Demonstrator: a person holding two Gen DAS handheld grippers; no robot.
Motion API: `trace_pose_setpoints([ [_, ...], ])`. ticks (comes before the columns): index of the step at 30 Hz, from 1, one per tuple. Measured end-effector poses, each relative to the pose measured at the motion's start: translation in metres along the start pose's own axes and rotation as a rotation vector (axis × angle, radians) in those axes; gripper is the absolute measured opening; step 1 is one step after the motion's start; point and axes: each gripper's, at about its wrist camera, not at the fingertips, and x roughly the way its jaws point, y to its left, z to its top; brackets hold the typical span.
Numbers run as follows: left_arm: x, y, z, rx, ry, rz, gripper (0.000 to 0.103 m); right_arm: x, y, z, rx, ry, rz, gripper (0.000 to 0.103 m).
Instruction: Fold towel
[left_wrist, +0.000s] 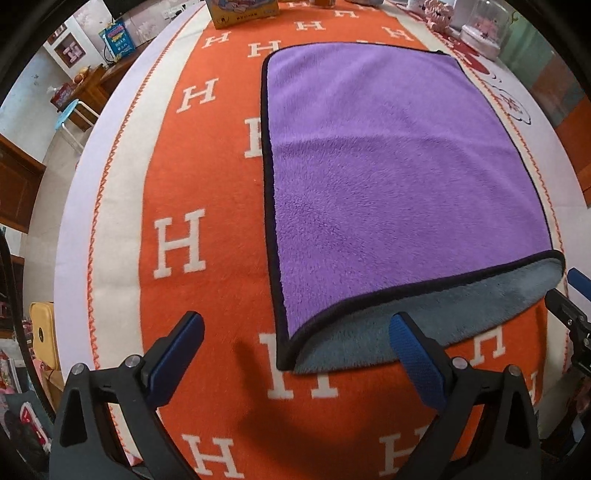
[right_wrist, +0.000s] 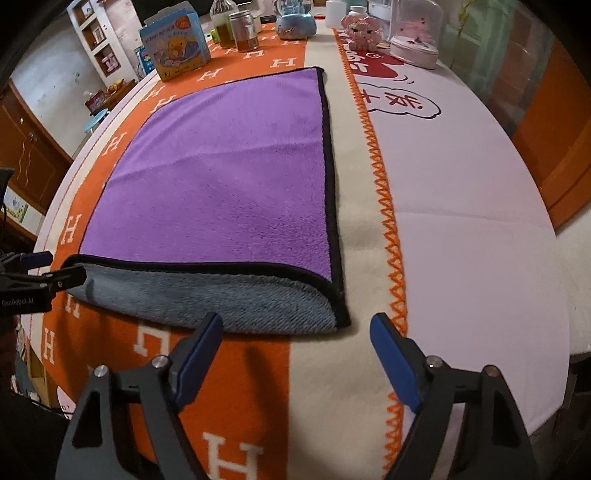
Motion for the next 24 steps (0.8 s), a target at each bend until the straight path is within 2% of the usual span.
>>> trace_pose_setpoints([
  [7, 0.015, -0.002, 0.010, -0.014, 0.034, -0.018, 0.093, 0.006, -0.005, 0.008, -0.018, -0.005, 0.025, 0.063],
  [10, 0.017, -0.003, 0.008, -0.046, 0.046, -0.031, 0.090, 0.008, -0.004, 0.012, -0.029, 0.000, 0.035, 0.053],
  [12, 0.017, -0.003, 0.005, -0.060, 0.051, -0.038, 0.087, 0.007, -0.003, 0.013, -0.029, -0.004, 0.034, 0.052],
  [17, 0.015, -0.007, 0.002, -0.067, 0.047, -0.048, 0.072, 0.001, -0.006, 0.014, -0.025, -0.020, 0.018, 0.037],
  [24, 0.012, -0.011, -0.005, -0.055, 0.039, -0.064, 0.054, -0.007, -0.007, 0.013, -0.049, -0.046, 0.006, 0.028],
])
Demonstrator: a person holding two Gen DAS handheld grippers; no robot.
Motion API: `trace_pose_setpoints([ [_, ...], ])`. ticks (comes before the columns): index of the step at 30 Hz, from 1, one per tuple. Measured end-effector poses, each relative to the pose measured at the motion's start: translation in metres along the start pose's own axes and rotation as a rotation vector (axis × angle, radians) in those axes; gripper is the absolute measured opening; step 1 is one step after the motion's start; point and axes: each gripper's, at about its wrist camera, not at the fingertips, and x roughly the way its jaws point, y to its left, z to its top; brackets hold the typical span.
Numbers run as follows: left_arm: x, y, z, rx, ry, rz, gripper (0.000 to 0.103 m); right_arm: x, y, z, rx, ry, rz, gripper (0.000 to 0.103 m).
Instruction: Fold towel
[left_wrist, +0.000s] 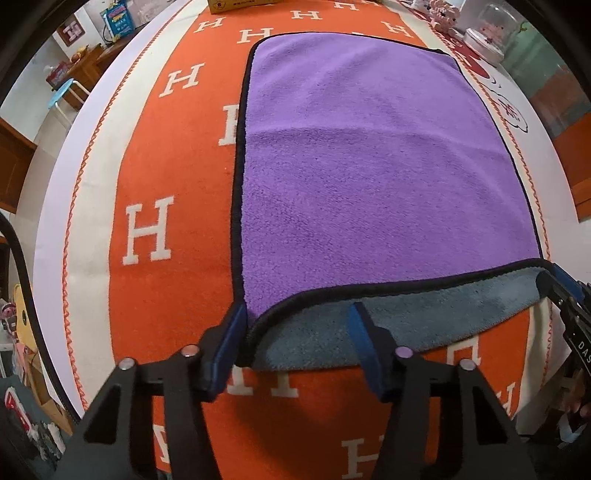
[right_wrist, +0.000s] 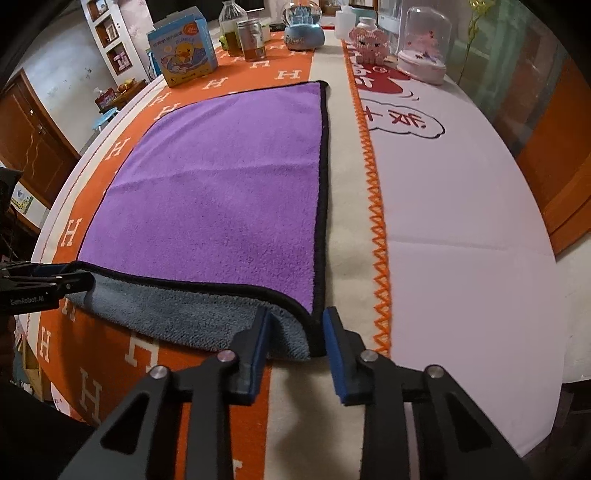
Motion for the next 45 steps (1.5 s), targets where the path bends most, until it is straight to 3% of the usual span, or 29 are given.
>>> trace_pose_setpoints([
  [8, -0.016, 0.006, -0.013, -0.011, -0.013, 0.017, 0.020, -0.005, 0.006, -0.006, -0.074, -0.015, -0.021, 0.012],
  [14, -0.019, 0.007, -0.022, 0.007, -0.013, 0.029, 0.008, -0.004, 0.007, -0.009, -0.105, -0.001, -0.020, 0.005],
  [28, -0.050, 0.004, -0.007, 0.039, -0.012, -0.005, 0.005, -0.024, 0.008, 0.017, -0.151, -0.056, 0.040, 0.005],
  [34, -0.080, 0.005, 0.017, 0.055, -0.041, 0.042, 0.005, -0.044, 0.009, 0.050, -0.194, -0.128, 0.060, 0.005],
  [45, -0.136, 0.006, 0.085, 0.080, -0.207, 0.097, 0.005, -0.068, 0.002, 0.117, -0.221, -0.269, 0.051, 0.005],
])
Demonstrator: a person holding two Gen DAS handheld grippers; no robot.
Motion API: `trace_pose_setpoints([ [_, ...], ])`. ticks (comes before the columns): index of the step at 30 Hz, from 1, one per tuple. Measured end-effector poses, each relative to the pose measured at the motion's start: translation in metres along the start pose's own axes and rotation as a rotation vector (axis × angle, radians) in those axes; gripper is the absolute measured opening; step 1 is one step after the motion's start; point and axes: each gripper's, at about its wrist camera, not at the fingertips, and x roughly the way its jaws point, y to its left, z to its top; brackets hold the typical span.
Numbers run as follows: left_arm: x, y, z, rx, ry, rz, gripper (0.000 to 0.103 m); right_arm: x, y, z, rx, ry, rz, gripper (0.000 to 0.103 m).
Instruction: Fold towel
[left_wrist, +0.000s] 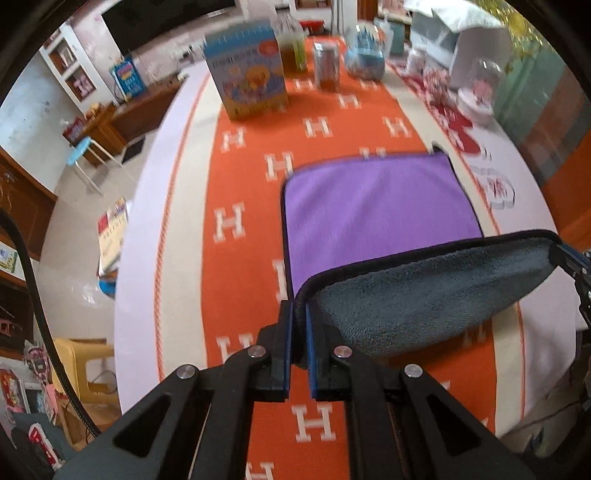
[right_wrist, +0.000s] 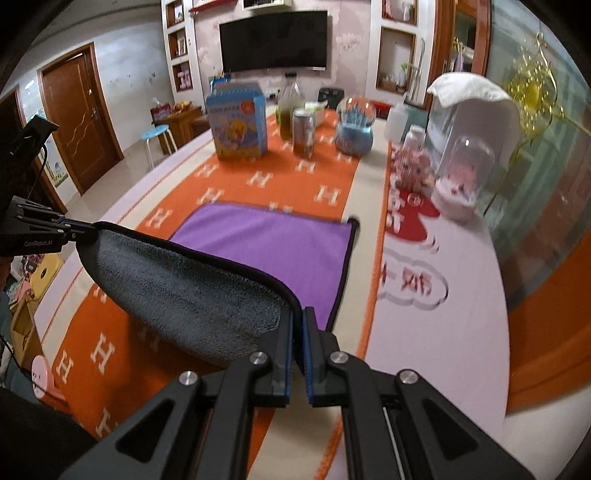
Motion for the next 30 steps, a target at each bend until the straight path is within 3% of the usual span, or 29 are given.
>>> trace_pose_setpoints([
  [6, 0.003, 0.007, 0.039, -0.030, -0.108, 0.013, 0.005, 0.017, -0.015, 0.031, 0.042, -0.074, -0.018, 0.005],
  [16, 0.049, 0.011, 0.081, -0.118, -0.238, 0.005, 0.005, 0.069, -0.029, 0.059, 0.051, -0.164, -0.100, 0.005],
  [20, 0.078, 0.008, 0.091, -0.136, -0.235, 0.006, 0.005, 0.095, -0.033, 0.055, 0.048, -0.166, -0.132, 0.005],
  [30, 0.143, 0.001, 0.105, -0.131, -0.139, 0.034, 0.005, 0.162, -0.035, 0.044, -0.018, -0.120, -0.198, 0.005],
])
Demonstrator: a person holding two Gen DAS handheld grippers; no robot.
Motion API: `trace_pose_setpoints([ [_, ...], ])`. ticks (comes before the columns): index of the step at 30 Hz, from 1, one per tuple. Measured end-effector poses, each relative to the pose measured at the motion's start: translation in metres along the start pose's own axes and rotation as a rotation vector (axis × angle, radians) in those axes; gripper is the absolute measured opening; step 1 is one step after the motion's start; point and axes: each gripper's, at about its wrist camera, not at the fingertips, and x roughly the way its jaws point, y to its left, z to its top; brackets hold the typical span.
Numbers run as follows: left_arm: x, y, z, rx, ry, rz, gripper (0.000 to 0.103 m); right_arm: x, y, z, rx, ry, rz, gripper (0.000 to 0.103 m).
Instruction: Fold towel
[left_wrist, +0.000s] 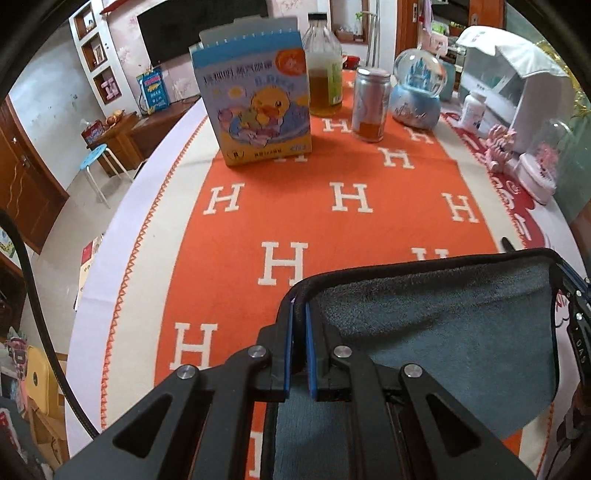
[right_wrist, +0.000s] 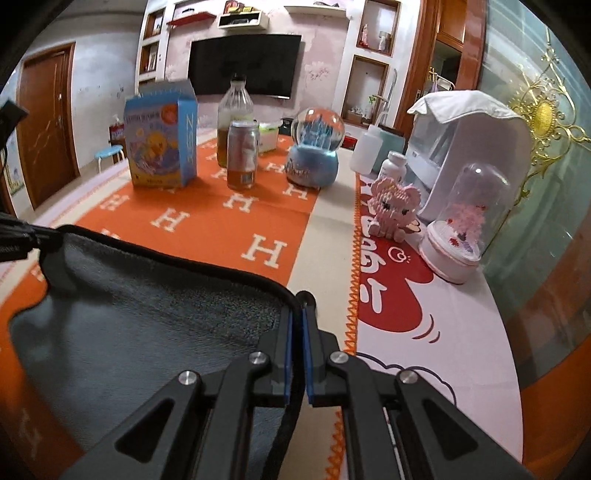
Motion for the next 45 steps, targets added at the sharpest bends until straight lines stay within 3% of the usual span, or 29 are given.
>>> trace_pose_setpoints([
  [6, 0.018, -0.003, 0.006, 0.000, 0.034, 0.012, 0.006, 0.022, -0.003, -0.007, 0.032, 0.055, 0.005, 0.008],
  [7, 0.021, -0.004, 0.006, 0.001, 0.041, 0.012, 0.006, 0.023, -0.004, -0.008, 0.037, 0.063, 0.001, 0.013],
  [9, 0.025, -0.004, 0.008, 0.002, 0.058, 0.019, 0.010, 0.027, -0.006, -0.009, 0.052, 0.085, -0.001, 0.033],
  [10, 0.027, -0.005, 0.009, 0.001, 0.066, 0.025, 0.018, 0.028, -0.009, -0.009, 0.061, 0.094, 0.003, 0.049],
  [11, 0.028, -0.005, 0.009, 0.001, 0.075, 0.030, 0.026, 0.028, -0.011, -0.009, 0.067, 0.097, 0.008, 0.053],
  [13, 0.027, -0.005, 0.010, -0.003, 0.085, 0.047, 0.035, 0.027, -0.014, -0.008, 0.070, 0.113, 0.011, 0.053],
  [16, 0.020, -0.005, 0.010, -0.004, 0.089, 0.047, 0.037, 0.020, -0.018, -0.005, 0.075, 0.125, 0.012, 0.055],
  [18, 0.011, -0.005, 0.009, -0.006, 0.091, 0.041, 0.047, 0.013, -0.021, -0.003, 0.093, 0.119, 0.018, 0.061],
  [20, 0.000, -0.006, 0.008, -0.006, 0.076, 0.039, 0.064, 0.003, -0.023, 0.001, 0.109, 0.110, 0.025, 0.068],
  [27, -0.049, -0.008, -0.012, 0.003, 0.028, 0.024, 0.078, -0.036, -0.015, 0.005, 0.127, 0.096, 0.036, 0.085],
  [29, -0.062, -0.007, -0.023, -0.001, 0.018, 0.017, 0.081, -0.047, -0.007, 0.003, 0.112, 0.113, 0.050, 0.099],
  [30, -0.069, -0.006, -0.031, 0.000, 0.018, 0.017, 0.081, -0.054, -0.002, 0.000, 0.105, 0.119, 0.064, 0.101],
  [37, -0.107, 0.010, -0.084, -0.023, 0.041, -0.019, 0.083, -0.105, 0.037, -0.026, 0.103, 0.141, 0.124, 0.103],
  [45, -0.147, 0.037, -0.144, -0.020, 0.047, -0.059, 0.083, -0.166, 0.079, -0.067, 0.145, 0.192, 0.133, 0.103],
])
